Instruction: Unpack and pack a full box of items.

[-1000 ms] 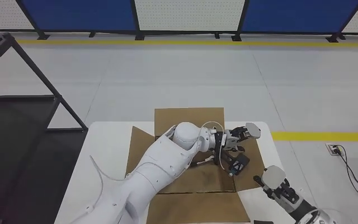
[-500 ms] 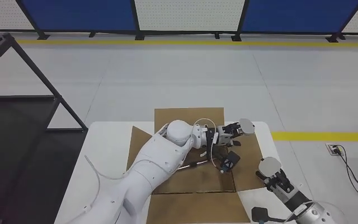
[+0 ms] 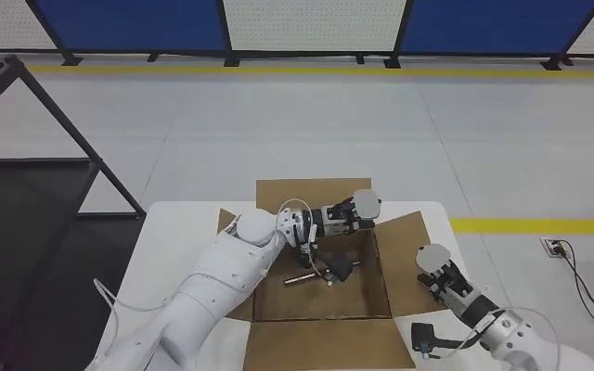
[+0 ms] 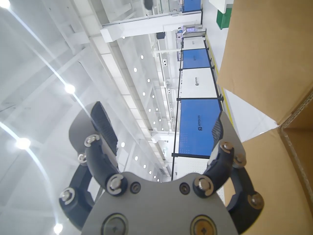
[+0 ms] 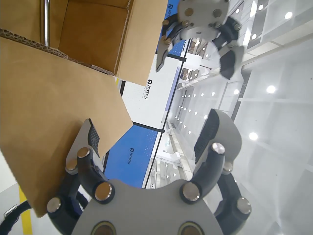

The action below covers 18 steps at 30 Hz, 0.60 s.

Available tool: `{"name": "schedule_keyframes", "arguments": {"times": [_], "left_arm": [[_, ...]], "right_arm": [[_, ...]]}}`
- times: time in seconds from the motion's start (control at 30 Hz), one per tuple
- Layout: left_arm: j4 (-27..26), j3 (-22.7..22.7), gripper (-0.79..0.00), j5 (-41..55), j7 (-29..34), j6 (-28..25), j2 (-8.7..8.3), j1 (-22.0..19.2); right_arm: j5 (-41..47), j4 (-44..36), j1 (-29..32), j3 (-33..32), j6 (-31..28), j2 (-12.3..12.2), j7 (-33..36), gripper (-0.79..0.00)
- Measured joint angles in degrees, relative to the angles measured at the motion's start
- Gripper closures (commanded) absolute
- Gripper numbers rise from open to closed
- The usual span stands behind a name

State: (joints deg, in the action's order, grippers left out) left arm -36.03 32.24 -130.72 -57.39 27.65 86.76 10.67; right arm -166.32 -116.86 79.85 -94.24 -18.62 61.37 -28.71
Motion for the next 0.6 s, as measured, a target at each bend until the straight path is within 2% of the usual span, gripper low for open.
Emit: {"name": "schedule_keyframes", "arguments": {"times": [0.1,0.2,0.23,0.33,0.43,0.47,0.53,0.6], "left_arm": [[-10.76,4.39,-0.785,-4.74,3.52,-1.75,-4.55,5.09],[-25.54,11.03,-0.785,-11.48,8.23,-6.42,-9.63,13.06],[-32.21,14.33,-0.785,-14.44,9.95,-9.19,-11.62,17.04],[-48.35,22.85,-0.785,-20.55,12.30,-16.84,-15.69,27.63],[-59.94,29.63,-0.785,-23.46,12.34,-22.22,-18.00,36.26],[-62.31,31.07,-0.785,-23.93,12.21,-23.20,-18.41,38.16],[-65.95,33.31,-0.785,-24.34,11.76,-24.70,-19.02,41.34],[-66.71,33.72,-0.785,-24.47,11.33,-25.33,-19.17,42.19]], "right_arm": [[-0.42,0.99,-1.51,0.97,-1.99,-0.08,1.03,-0.785],[-0.52,1.90,-2.46,1.47,-3.14,-0.22,1.00,-0.785],[-0.46,2.31,-2.74,1.58,-3.31,-0.29,0.76,-0.785],[0.55,3.30,-2.99,1.60,-2.91,-0.40,0.21,-0.785],[2.14,4.29,-2.86,1.26,-1.45,-0.49,-0.43,-0.785],[2.49,4.49,-2.80,1.17,-1.12,-0.52,-0.45,-0.785],[3.18,4.77,-2.69,1.04,-0.57,-0.57,-0.40,-0.785],[3.67,4.89,-2.66,1.03,-0.18,-0.62,-0.37,-0.785]]}}
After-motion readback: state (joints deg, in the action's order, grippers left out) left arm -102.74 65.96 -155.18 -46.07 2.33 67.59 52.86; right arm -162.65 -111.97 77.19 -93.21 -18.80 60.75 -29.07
